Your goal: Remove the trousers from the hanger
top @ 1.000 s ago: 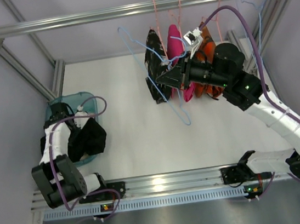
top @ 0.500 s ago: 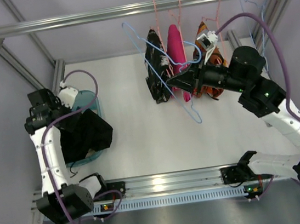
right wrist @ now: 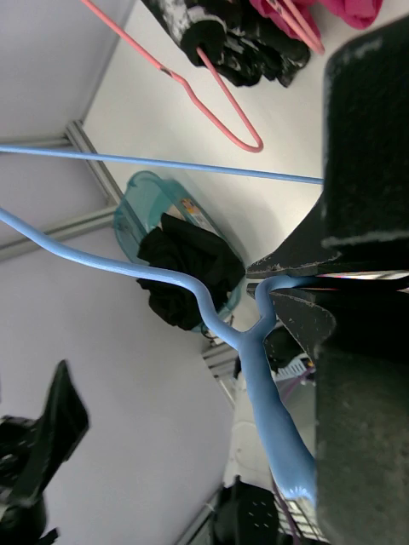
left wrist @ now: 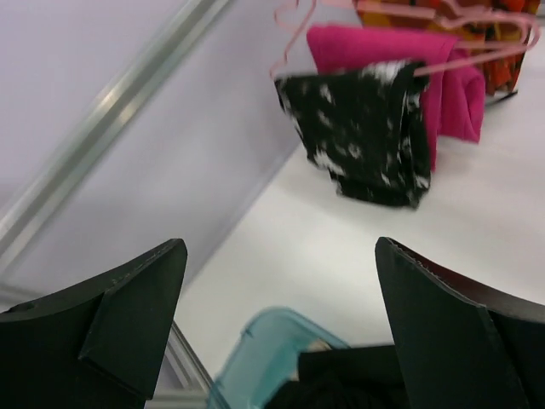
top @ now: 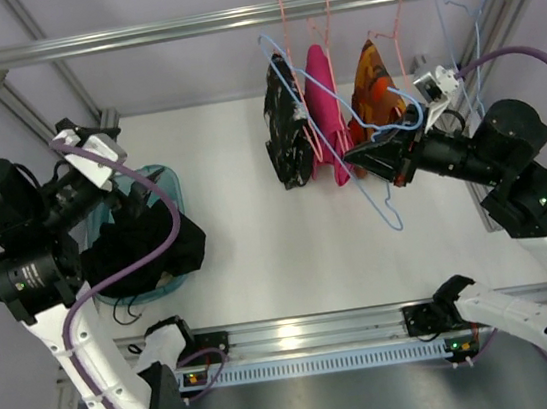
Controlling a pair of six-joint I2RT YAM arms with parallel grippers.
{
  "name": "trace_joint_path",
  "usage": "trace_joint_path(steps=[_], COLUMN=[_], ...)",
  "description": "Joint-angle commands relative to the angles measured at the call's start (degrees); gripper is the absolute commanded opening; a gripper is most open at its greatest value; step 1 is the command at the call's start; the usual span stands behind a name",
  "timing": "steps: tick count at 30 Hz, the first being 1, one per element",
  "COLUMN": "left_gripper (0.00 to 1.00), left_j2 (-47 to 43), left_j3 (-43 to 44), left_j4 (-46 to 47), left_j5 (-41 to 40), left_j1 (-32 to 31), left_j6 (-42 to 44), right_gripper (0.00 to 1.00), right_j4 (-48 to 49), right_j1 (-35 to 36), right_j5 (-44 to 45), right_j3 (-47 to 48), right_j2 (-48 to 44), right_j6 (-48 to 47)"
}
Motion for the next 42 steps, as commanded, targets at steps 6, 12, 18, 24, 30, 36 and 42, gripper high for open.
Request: trace_joint_path(steps=[6,12,18,24,30,36,42], left_gripper=[0.98,0.98,0.98,0.95,0.83,0.68,0.61], left_j2=[20.28,25.4,25.49,21.72,24.08,24.26,21.54], left_j3=[33.42,37.95,32.42,16.52,14.82,12.55,6.31], left_j4=[1.67,1.93,1.76,1.58,1.67,1.67,1.58], left_j5=[9.37,-9.6,-20.51,-41.42,-46.88,-50.05,-51.72], left_j1=[-0.51,-17.54,-36.61,-64.11,-70.91,-72.23,-72.32], left_j6=[0.33,13.21,14.91,21.14,21.41,23.26,26.68], right_gripper=[0.0,0.0,0.0,0.0,0.0,0.0,0.0], right_j4=[2.86,3.22,4.09,4.53,4.01,0.93,-0.47], right_j1=[0.02,3.01,4.51,5.56,7.32,9.87,10.13], right_j5=[-8.11,-7.49,-6.96,-6.88,-6.7,-6.0,-6.08], right_j3=[0.82,3.63,4.96,4.61,4.43,1.54,0.47], right_j2=[6.75,11.24,15.1,17.39,17.05,15.47,14.23], right_j6=[4.8,4.36,4.27,4.62,3.05,-1.7,-3.02])
